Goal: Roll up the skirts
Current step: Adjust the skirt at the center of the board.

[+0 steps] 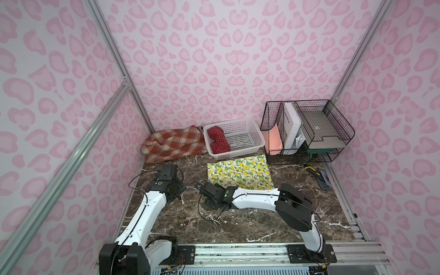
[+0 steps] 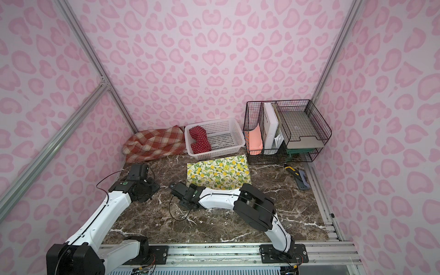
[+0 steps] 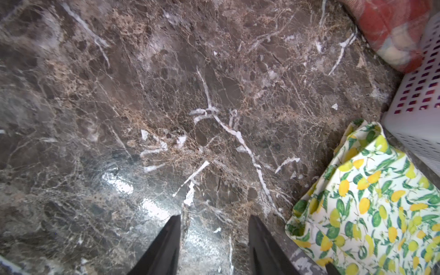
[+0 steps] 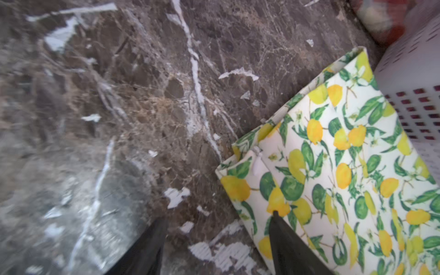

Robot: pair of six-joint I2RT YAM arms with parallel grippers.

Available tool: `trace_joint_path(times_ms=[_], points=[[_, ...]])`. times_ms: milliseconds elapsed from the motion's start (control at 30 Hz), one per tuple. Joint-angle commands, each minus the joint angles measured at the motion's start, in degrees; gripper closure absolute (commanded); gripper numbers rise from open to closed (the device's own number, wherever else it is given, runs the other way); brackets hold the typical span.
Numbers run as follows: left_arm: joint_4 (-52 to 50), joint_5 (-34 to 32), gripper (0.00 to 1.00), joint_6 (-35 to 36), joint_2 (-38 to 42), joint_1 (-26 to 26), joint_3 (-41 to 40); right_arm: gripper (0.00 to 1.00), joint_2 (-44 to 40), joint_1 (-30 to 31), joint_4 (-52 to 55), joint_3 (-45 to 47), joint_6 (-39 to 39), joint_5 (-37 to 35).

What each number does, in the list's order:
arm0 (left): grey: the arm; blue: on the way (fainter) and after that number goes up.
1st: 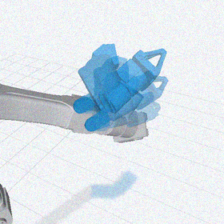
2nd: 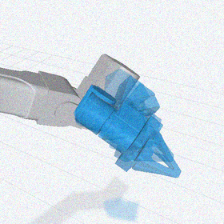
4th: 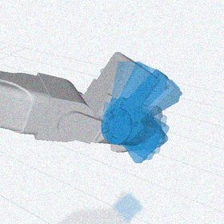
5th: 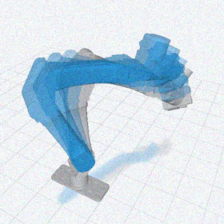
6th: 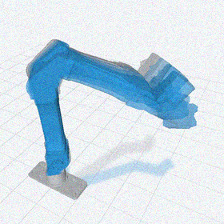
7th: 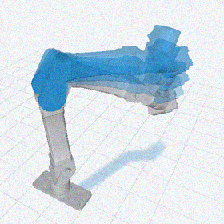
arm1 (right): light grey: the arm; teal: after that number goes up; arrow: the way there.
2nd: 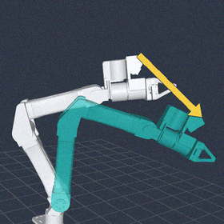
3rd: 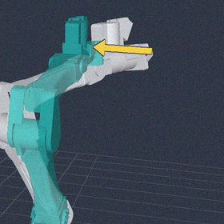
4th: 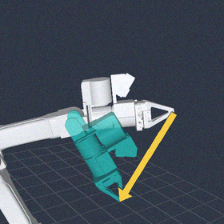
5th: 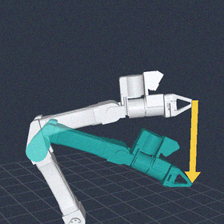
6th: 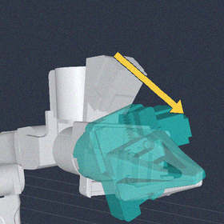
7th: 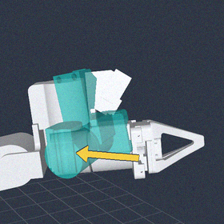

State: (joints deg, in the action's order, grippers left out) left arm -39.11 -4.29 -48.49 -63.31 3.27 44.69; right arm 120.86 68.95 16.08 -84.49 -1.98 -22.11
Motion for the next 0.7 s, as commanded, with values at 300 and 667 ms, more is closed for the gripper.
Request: trace_joint_path(times_ms=[300,667], points=[[-0.3,2.8,0.50,0.7,1.4,-0.4,0.1,0.75,6.1,0.2,-1.5,-2.4,5.7,-8.3],[0.7,4.5,0.51,0.7,1.1,-0.4,-0.1,1.00,-8.0,4.0,-2.1,8.5,1.0,4.5]])
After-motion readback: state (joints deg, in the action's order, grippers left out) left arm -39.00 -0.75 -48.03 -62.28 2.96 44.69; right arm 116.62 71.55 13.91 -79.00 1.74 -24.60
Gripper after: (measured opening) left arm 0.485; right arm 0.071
